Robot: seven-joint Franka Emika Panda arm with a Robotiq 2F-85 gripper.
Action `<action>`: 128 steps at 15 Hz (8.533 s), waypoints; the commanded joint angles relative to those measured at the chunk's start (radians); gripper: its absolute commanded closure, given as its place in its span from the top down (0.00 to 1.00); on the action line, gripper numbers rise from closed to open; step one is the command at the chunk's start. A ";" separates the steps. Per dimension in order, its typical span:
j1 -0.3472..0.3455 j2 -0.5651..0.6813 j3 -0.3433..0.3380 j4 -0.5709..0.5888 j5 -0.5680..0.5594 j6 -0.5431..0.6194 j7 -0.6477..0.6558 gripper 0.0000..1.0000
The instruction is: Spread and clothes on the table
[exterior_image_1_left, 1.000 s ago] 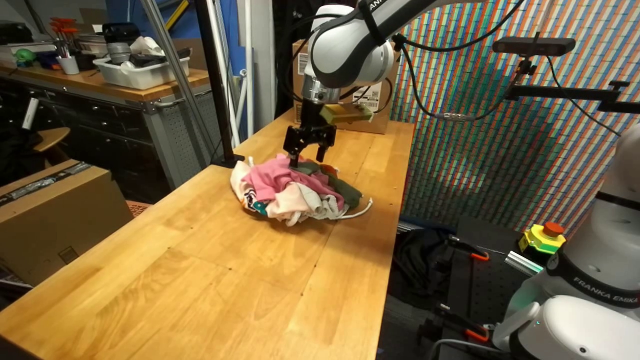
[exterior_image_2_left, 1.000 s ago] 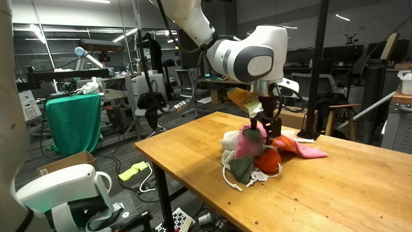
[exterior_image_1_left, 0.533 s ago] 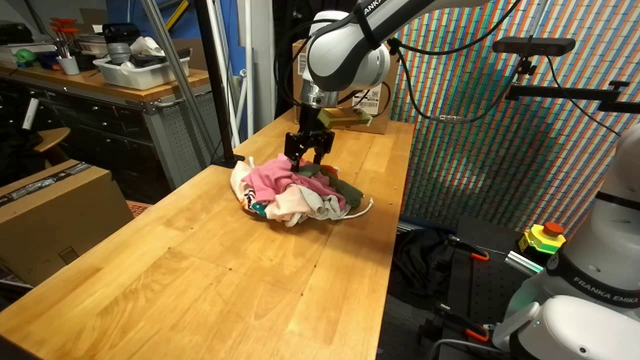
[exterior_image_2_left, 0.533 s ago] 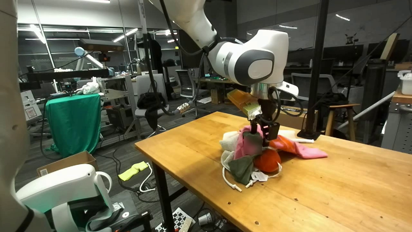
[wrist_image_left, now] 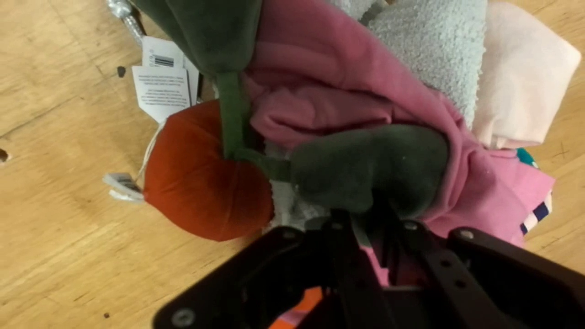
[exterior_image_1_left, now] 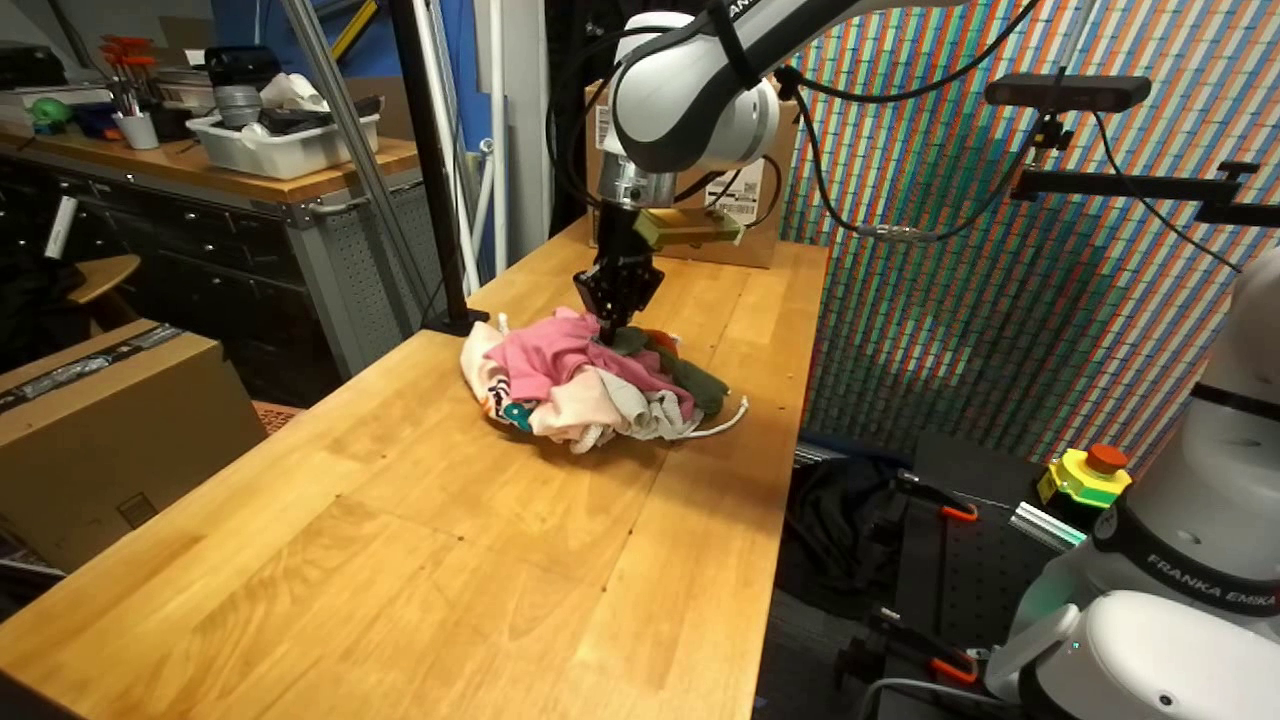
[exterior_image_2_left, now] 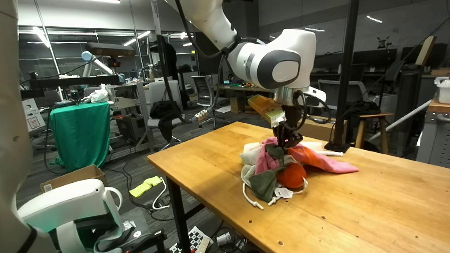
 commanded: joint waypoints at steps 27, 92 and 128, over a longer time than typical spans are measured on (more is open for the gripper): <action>-0.109 -0.127 -0.311 0.008 -1.237 0.303 0.998 0.09; -0.141 0.096 -0.065 -0.025 -0.398 0.072 -0.391 0.13; 0.100 -0.322 0.160 -0.096 -0.525 0.207 0.086 0.06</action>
